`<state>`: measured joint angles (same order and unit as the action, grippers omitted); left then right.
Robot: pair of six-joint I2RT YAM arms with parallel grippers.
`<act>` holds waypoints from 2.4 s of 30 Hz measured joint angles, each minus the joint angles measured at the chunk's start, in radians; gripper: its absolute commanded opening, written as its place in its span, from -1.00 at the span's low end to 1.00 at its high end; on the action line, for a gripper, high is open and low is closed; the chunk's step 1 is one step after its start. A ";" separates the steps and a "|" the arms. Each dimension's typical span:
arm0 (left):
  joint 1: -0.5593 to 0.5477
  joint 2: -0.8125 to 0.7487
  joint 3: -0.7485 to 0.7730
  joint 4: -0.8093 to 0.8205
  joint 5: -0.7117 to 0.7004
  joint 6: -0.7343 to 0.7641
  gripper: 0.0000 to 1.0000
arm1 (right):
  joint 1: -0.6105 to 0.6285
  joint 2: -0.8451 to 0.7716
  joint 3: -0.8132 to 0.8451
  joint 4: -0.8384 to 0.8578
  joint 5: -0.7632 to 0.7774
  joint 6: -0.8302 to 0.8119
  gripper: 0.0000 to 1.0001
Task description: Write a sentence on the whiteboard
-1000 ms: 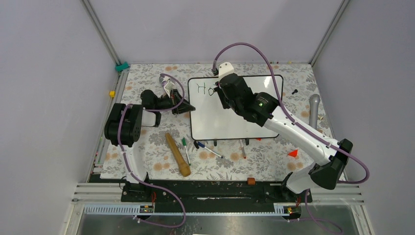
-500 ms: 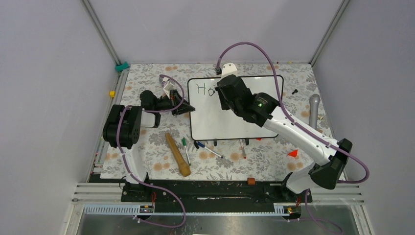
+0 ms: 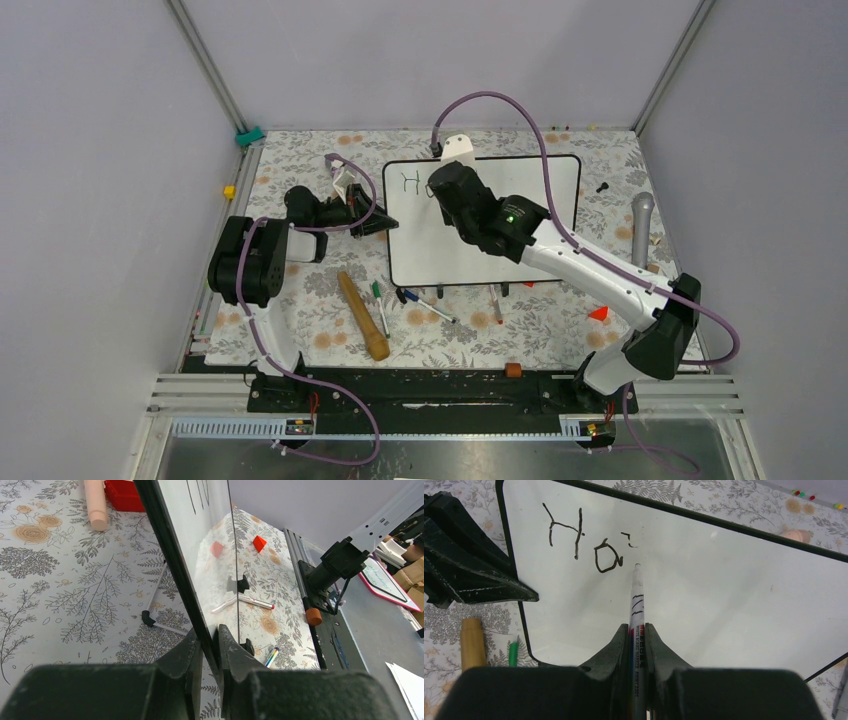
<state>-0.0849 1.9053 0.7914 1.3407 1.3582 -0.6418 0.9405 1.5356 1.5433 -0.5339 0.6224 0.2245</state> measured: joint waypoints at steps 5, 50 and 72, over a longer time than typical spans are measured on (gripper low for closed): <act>0.000 -0.001 0.000 0.000 0.003 0.005 -1.00 | 0.000 0.000 -0.012 0.032 0.024 -0.012 -1.00; 0.000 -0.001 0.000 -0.008 0.010 0.006 -1.00 | -0.015 0.071 -0.035 0.079 0.021 -0.035 -1.00; 0.000 -0.001 0.000 0.000 0.011 0.013 -1.00 | -0.015 0.013 -0.041 0.045 -0.035 -0.009 -1.00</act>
<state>-0.0849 1.9041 0.7910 1.3411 1.3689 -0.6292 0.9253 1.5486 1.5021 -0.4885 0.5869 0.2157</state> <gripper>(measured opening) 0.131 0.156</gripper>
